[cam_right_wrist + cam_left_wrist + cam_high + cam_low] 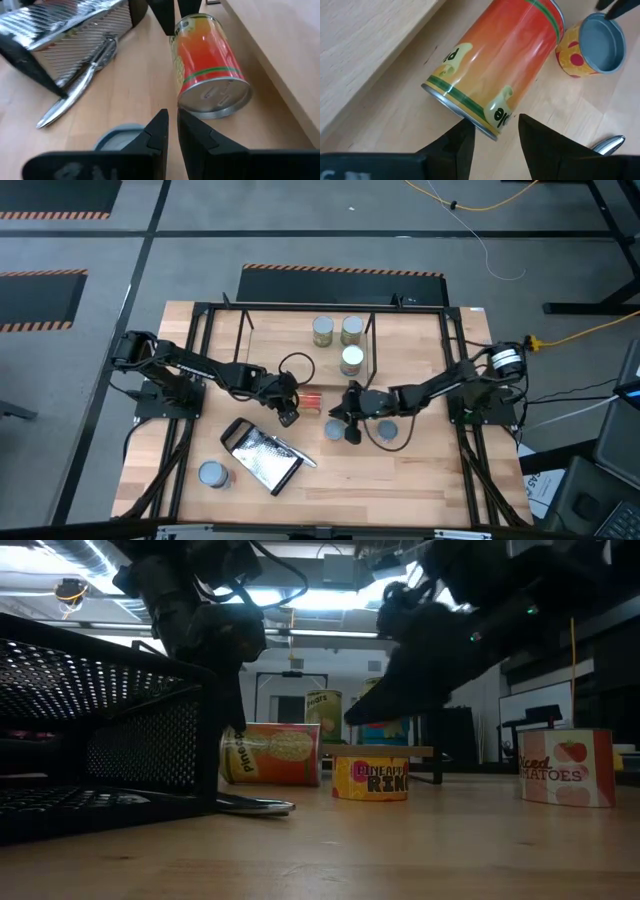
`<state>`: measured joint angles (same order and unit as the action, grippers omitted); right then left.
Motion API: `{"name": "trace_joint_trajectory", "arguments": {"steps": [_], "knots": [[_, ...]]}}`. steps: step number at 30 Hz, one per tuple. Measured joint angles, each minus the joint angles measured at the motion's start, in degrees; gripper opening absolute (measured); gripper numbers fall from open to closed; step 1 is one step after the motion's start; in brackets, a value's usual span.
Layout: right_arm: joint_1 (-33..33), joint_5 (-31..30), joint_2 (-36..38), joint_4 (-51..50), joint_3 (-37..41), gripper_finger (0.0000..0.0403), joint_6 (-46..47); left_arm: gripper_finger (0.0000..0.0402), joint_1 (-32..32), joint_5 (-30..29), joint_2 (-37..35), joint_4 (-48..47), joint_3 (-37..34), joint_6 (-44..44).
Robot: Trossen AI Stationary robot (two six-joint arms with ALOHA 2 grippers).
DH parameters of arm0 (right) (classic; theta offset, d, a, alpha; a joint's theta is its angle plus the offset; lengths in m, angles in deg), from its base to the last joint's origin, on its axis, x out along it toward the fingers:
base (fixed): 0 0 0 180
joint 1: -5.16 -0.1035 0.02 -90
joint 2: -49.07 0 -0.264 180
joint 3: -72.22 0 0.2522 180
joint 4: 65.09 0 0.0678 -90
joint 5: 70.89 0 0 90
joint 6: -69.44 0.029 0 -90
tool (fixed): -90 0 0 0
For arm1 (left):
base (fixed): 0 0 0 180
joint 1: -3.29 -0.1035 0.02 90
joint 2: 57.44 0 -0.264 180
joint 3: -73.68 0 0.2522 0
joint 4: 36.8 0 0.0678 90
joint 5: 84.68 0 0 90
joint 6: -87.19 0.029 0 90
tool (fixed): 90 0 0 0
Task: Pick and place cans onto a shelf
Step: Put the canned pineapple on the shelf
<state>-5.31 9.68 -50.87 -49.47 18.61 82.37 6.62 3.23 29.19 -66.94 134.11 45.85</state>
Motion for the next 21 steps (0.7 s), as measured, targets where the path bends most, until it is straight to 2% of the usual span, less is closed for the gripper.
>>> {"name": "trace_joint_trajectory", "arguments": {"steps": [12, 21], "knots": [[3.2, -0.1, -7.9, 0.0, -5.1, 0.0045, 0.1, 0.0142, 0.0, 0.0, 0.0, 0.4, 0.0, 0.0], [3.7, -0.1, -8.5, -0.1, -5.5, 0.0045, 0.1, 0.0100, 0.0, -0.1, 0.0, 1.1, 0.0, 0.0]]}}
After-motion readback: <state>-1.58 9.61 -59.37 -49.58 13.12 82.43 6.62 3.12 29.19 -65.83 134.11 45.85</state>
